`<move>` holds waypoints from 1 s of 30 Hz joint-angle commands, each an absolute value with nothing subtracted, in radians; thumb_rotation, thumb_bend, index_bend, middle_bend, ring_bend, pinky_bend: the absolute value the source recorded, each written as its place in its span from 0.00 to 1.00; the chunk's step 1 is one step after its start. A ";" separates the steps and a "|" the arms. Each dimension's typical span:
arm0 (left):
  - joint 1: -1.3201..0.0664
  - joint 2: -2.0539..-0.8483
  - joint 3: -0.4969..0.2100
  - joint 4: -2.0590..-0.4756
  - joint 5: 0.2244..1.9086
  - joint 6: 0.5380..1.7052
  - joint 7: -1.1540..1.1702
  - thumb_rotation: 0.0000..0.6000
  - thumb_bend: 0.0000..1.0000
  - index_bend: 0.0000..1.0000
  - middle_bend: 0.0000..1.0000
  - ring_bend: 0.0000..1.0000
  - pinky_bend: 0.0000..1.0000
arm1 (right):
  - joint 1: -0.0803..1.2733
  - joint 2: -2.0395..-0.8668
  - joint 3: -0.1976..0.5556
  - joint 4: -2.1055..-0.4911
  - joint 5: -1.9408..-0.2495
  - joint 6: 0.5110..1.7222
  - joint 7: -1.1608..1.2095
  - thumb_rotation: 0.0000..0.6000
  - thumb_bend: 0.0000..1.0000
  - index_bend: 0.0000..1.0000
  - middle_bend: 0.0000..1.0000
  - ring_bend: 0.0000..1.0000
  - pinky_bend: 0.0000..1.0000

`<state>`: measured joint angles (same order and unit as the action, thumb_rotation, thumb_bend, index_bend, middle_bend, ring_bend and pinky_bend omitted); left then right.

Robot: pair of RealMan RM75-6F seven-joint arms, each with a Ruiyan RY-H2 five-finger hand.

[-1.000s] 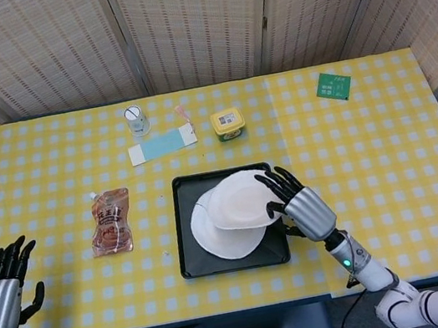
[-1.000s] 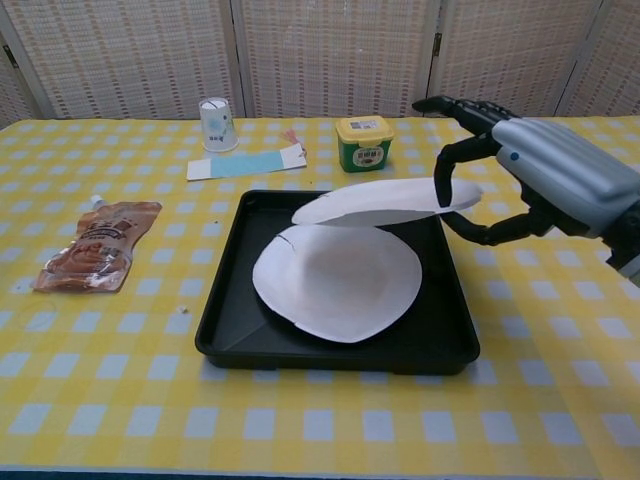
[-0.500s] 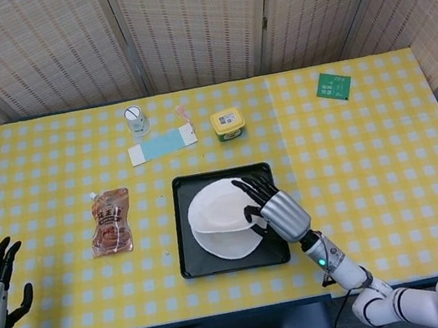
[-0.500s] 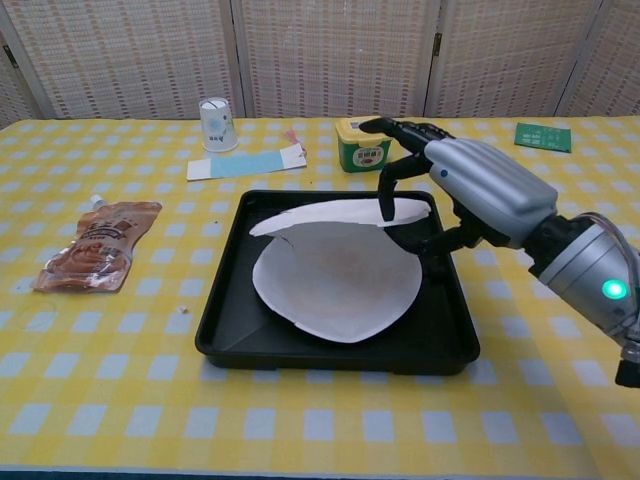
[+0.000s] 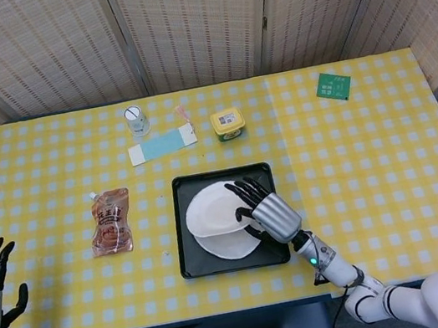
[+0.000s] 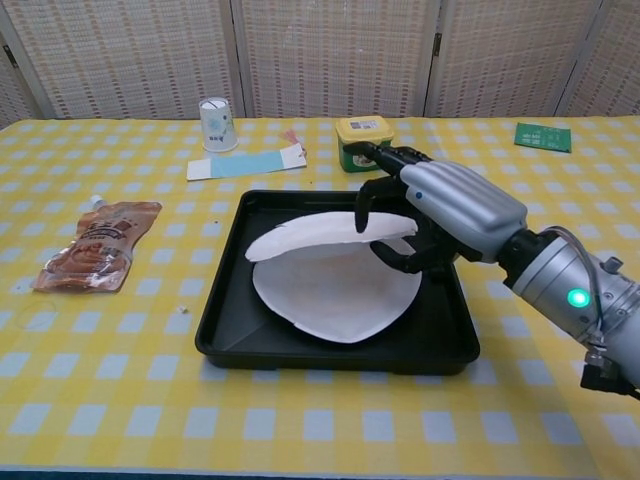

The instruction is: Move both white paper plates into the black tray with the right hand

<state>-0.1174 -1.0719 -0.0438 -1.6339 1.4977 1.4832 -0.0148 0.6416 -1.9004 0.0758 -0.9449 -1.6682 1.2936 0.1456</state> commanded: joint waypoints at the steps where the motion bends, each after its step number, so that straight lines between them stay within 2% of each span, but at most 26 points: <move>1: -0.116 -1.078 -0.045 -1.636 1.498 1.488 -0.004 1.00 0.55 0.01 0.00 0.00 0.00 | 0.645 -1.867 0.069 -0.993 -1.658 1.262 0.077 1.00 0.46 0.09 0.00 0.00 0.00; 5: -0.113 -1.084 -0.048 -1.641 1.492 1.491 0.007 1.00 0.55 0.01 0.00 0.00 0.00 | 0.650 -1.811 0.065 -1.095 -1.624 1.190 0.005 1.00 0.46 0.00 0.00 0.00 0.00; 10: -0.114 -1.081 -0.046 -1.642 1.498 1.487 -0.001 1.00 0.55 0.01 0.00 0.00 0.00 | 0.662 -1.705 0.049 -1.270 -1.567 1.063 -0.061 1.00 0.38 0.00 0.00 0.00 0.00; 20: -0.119 -1.077 -0.039 -1.646 1.506 1.469 -0.005 1.00 0.55 0.01 0.00 0.00 0.00 | 0.666 -1.550 0.047 -1.483 -1.454 0.946 -0.199 1.00 0.34 0.00 0.00 0.00 0.00; 24: -0.117 -1.078 -0.040 -1.644 1.506 1.474 -0.005 1.00 0.55 0.01 0.00 0.00 0.00 | 0.639 -1.500 0.044 -1.545 -1.456 0.987 -0.180 1.00 0.33 0.00 0.00 0.00 0.00; 30: -0.123 -1.084 -0.041 -1.634 1.503 1.462 0.000 1.00 0.55 0.00 0.00 0.00 0.00 | 0.513 -1.402 0.009 -1.602 -1.545 1.221 -0.130 1.00 0.33 0.00 0.00 0.00 0.00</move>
